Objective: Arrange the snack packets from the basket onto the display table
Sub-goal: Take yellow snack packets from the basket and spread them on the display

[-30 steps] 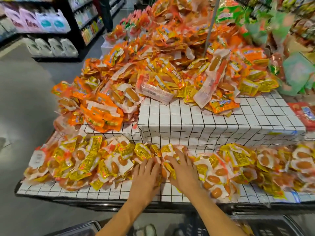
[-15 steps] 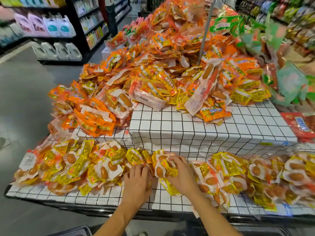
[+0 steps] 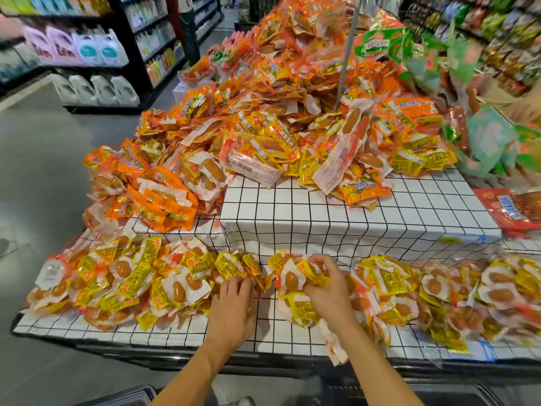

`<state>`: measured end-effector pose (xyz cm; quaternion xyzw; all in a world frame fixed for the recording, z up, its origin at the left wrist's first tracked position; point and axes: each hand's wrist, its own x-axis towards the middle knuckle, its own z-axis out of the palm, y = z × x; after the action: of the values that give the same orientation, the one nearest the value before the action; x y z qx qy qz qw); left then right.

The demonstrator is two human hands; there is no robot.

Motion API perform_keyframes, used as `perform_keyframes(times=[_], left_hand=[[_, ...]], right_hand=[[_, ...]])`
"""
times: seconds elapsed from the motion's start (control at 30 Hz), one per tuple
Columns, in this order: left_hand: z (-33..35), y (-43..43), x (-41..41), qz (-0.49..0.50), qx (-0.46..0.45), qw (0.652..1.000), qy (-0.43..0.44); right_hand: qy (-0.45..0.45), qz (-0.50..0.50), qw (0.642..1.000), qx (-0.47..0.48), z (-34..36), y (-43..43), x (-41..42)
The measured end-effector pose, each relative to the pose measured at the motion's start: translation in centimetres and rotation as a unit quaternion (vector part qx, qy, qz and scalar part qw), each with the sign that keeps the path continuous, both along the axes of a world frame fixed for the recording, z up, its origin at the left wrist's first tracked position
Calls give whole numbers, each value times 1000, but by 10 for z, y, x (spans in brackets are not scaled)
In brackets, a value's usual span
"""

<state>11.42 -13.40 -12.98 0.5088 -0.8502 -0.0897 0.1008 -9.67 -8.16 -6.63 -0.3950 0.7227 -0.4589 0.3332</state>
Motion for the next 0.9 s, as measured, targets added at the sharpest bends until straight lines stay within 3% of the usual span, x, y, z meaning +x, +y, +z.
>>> perform_keyframes(times=[0.17,0.4,0.67,0.9], left_hand=[[1,-5,9,9,29,992,122],[45,-12,9,57,82,922,375],[90,-15,5,81,135,882,443],[118,-26,11,124,126,844,506]], right_hand=[[-72,-17,997,-9,17,8,-5],[-123,-23,992,-21,31,7,-2],[-148,-14,988,-44,52,-6,-2],[-189,-32,980,-60,71,-4,-21]])
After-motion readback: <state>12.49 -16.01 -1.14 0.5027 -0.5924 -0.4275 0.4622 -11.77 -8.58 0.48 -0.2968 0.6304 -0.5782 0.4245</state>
